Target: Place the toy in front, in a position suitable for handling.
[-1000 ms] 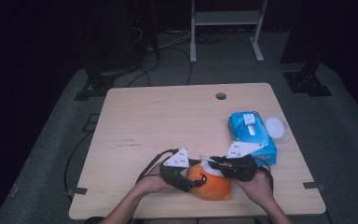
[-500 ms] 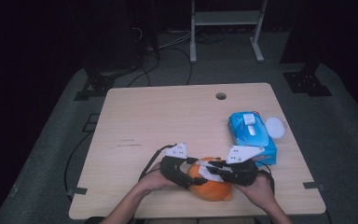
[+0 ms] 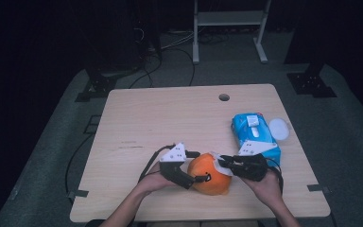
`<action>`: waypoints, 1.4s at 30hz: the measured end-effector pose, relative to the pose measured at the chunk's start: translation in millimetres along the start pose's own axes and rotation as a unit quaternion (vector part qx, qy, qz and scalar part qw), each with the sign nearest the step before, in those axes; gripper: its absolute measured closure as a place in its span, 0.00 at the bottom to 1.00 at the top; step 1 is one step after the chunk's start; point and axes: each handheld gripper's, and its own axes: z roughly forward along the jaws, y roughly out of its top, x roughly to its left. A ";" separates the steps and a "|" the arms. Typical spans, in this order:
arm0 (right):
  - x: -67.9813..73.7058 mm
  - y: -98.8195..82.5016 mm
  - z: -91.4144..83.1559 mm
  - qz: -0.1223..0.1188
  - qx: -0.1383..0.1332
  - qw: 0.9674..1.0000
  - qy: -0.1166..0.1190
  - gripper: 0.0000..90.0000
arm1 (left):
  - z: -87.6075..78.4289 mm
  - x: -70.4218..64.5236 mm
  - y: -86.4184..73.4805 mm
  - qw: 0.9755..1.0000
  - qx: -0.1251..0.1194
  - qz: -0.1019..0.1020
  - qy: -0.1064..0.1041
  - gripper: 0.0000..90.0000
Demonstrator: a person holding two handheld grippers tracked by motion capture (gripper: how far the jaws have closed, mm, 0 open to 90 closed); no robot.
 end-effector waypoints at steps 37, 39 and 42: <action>13.6 2.9 -5.6 -0.012 0.004 1.000 0.006 0.88 | 2.3 -5.9 -0.5 0.999 0.051 0.018 -0.005 0.28; 14.9 6.1 -8.3 -0.003 -0.010 1.000 0.014 0.88 | -0.1 -7.8 1.7 0.998 0.023 0.050 0.003 0.37; 21.6 14.6 -12.9 -0.022 -0.027 0.999 0.004 0.88 | 0.8 -14.2 6.2 0.992 0.004 0.122 0.043 0.40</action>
